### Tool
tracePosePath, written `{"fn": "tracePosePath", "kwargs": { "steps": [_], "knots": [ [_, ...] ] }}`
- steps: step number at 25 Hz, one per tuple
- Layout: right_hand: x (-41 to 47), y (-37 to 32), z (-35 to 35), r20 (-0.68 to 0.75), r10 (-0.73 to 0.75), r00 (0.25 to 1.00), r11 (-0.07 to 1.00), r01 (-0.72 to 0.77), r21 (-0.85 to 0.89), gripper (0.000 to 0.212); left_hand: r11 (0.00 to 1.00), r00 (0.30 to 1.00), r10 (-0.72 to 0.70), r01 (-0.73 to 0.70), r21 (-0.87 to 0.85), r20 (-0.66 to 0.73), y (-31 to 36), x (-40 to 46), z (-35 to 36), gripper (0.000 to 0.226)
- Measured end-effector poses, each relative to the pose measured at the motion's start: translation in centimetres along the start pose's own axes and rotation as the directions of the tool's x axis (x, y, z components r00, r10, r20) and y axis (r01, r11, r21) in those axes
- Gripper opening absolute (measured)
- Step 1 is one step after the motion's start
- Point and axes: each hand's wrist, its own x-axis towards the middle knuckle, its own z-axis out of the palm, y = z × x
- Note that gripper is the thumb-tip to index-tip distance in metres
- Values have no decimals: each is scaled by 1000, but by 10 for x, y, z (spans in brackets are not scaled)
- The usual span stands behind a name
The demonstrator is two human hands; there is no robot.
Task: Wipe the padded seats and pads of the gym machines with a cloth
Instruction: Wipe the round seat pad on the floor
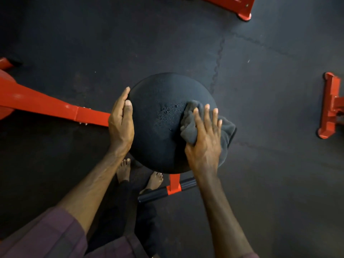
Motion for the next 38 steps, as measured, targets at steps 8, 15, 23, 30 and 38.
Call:
{"fn": "tracePosePath", "kwargs": {
  "steps": [8, 15, 23, 30, 38],
  "knots": [
    [30, -3, 2, 11, -84, 996, 996, 84, -36, 82, 998, 1000, 9, -9, -61, -1, -7, 5, -1, 41],
    [27, -28, 11, 97, -367, 925, 926, 373, -50, 79, 998, 1000, 24, -23, -59, 10, -7, 7, -1, 40],
    [-9, -43, 13, 109, -412, 905, 908, 417, -26, 77, 999, 999, 36, -36, -40, -7, -8, 6, 0, 41],
    [3, -12, -2, -13, -29, 999, 999, 29, -32, 76, 999, 1000, 16, -16, -48, 9, -3, 6, -1, 41],
    [76, 13, -4, 8, 62, 998, 998, -62, -17, 83, 999, 999, 34, -33, -36, 18, -4, 7, -2, 40]
  ]
}}
